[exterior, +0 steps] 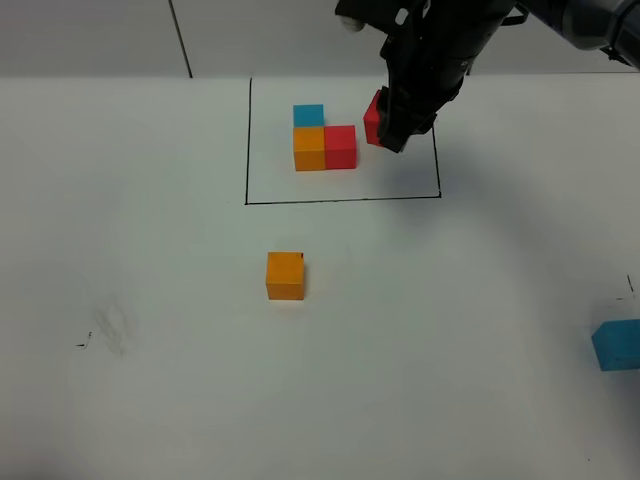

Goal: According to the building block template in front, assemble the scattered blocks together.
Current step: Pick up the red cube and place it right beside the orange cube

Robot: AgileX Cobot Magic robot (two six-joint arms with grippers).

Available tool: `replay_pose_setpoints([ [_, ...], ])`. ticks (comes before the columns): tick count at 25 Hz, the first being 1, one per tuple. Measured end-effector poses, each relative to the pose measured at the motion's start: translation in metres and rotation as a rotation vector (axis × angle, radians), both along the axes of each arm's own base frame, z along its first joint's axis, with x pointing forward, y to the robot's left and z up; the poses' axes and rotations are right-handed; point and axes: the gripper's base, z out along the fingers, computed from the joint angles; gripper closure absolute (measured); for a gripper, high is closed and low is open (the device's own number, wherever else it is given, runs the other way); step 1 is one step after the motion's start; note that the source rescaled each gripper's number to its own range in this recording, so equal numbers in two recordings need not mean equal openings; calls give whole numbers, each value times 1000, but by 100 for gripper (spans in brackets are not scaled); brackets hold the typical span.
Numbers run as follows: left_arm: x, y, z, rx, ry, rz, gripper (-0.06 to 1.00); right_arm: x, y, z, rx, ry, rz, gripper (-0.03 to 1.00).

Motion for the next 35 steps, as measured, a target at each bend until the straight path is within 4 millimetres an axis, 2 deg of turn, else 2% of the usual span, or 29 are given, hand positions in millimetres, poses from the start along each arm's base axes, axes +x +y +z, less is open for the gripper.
replay_pose_setpoints([
  [4, 0, 0, 0, 0, 0, 0, 94, 3, -3, 0, 32, 18, -128, 54],
  [15, 0, 0, 0, 0, 0, 0, 94, 0, -10, 3, -22, 24, -169, 54],
  [27, 0, 0, 0, 0, 0, 0, 94, -12, -29, 39, -66, -28, -279, 54],
  [31, 0, 0, 0, 0, 0, 0, 94, -13, -40, 64, -39, -159, -406, 54],
  [35, 0, 0, 0, 0, 0, 0, 94, -12, -51, 72, -41, -211, -616, 54],
])
